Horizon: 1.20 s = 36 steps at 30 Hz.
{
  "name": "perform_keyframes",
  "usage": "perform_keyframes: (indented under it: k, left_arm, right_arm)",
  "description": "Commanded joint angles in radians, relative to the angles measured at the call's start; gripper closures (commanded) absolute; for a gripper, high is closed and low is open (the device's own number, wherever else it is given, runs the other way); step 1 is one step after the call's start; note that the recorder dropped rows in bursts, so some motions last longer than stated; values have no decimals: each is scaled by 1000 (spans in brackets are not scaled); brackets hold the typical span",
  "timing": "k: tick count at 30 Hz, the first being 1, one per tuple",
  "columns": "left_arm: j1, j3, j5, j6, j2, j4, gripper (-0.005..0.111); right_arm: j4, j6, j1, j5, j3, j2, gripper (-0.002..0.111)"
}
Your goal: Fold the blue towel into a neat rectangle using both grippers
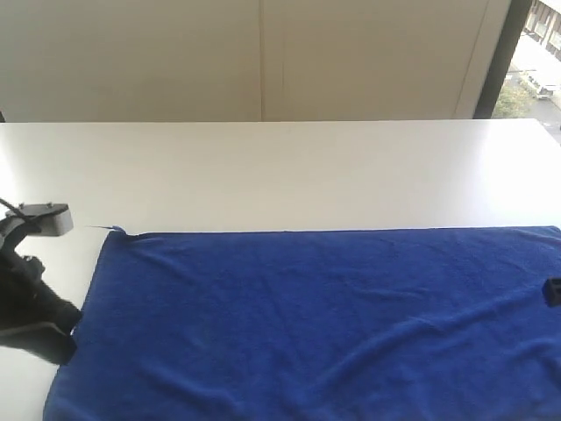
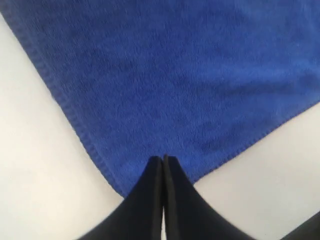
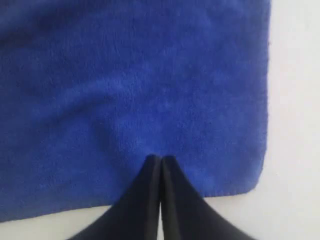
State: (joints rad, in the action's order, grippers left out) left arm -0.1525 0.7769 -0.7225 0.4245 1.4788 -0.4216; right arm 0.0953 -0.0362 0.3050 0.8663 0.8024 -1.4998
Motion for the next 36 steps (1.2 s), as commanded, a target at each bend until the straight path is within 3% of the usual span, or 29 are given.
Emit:
perform_keyframes:
  k: [1, 15, 25, 36]
  left_arm:
    - [-1, -60, -3, -3, -14, -42, 107]
    - [-1, -148, 121, 27, 31, -49, 107]
    - [-1, -148, 118, -61, 81, 89, 107]
    - [-1, -112, 60, -70, 79, 100, 107]
  right_arm:
    - [-2, -7, 5, -92, -95, 6, 108]
    - [101, 64, 5, -142, -129, -144, 108]
    - [152, 98, 5, -131, -129, -144, 108]
    - [170, 119, 5, -129, -134, -144, 108]
